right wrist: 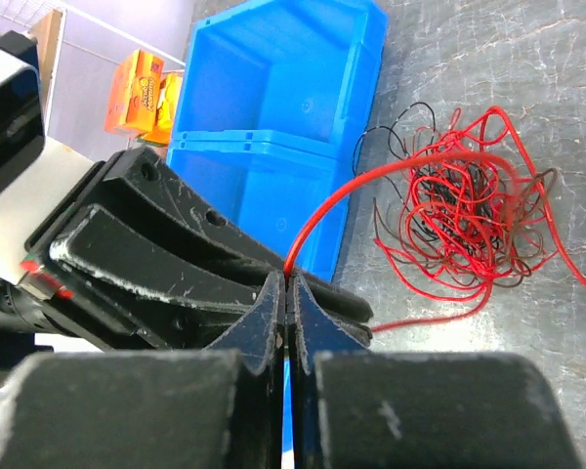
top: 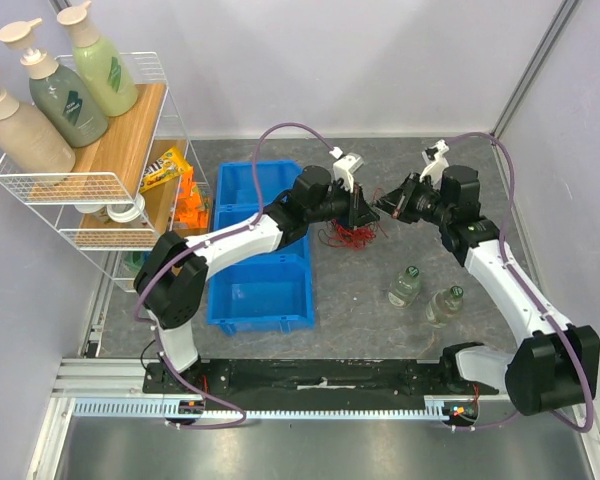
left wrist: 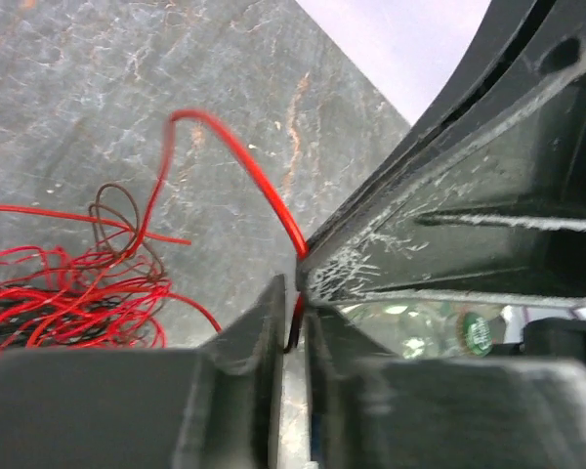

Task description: Untangle the cables

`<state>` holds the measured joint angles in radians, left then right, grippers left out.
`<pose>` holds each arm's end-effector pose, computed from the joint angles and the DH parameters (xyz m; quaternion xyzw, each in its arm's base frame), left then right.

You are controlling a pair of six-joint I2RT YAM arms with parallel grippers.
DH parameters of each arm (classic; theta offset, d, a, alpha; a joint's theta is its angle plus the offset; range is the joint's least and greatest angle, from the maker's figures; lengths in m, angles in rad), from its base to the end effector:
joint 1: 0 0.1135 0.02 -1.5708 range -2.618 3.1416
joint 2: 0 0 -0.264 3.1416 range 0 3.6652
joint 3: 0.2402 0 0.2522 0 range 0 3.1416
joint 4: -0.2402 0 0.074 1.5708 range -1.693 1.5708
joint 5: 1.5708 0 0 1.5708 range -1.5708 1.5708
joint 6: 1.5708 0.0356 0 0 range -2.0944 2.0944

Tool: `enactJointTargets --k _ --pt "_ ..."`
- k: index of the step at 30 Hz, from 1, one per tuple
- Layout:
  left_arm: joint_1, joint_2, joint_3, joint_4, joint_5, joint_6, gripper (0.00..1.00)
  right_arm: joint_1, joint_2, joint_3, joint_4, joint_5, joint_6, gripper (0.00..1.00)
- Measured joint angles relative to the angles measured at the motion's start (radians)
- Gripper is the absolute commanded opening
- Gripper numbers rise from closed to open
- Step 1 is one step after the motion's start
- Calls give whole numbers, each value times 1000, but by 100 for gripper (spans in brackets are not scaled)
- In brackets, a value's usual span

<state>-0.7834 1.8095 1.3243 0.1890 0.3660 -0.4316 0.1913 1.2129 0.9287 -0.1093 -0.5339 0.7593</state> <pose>0.2954 -0.3122 0.2775 0.2449 0.7591 -0.4541 0.3969 0.2676 0.0703 0.3096 0.0842 0.8111 0.4402 0.3758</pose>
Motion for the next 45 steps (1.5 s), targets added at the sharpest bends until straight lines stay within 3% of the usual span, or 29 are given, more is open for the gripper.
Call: enactJointTargets --k 1,2,3,4,8,10,16,27,36,40,45 --pt "-2 7 6 1 5 1 2 -2 -10 -2 -1 15 -1 12" --pt "-5 10 15 1 9 3 2 -2 -18 -5 -4 27 -1 25" --pt "-12 11 23 -2 5 9 2 -5 -27 -5 -11 39 0 47" --pt "-16 11 27 -2 0 10 2 -5 -41 -4 -27 56 -13 56" --pt "-9 0 31 -39 -19 16 2 -3 -96 24 -146 250 -115 75" --pt "-5 -15 31 -63 -25 22 2 -4 -119 35 -194 370 -175 80" --pt "-2 -70 135 -190 -20 31 2 -7 -146 6 -248 513 -275 82" --pt "-2 -91 321 -241 112 18 2 -2 1 -58 -133 261 -290 81" --pt "-2 -80 472 -301 161 6 2 31 63 -103 7 183 -235 56" --pt "-2 -42 632 -343 169 6 2 31 103 -126 -5 249 -228 56" --pt "-2 -16 816 -391 193 -1 2 24 191 -83 -59 472 -209 62"
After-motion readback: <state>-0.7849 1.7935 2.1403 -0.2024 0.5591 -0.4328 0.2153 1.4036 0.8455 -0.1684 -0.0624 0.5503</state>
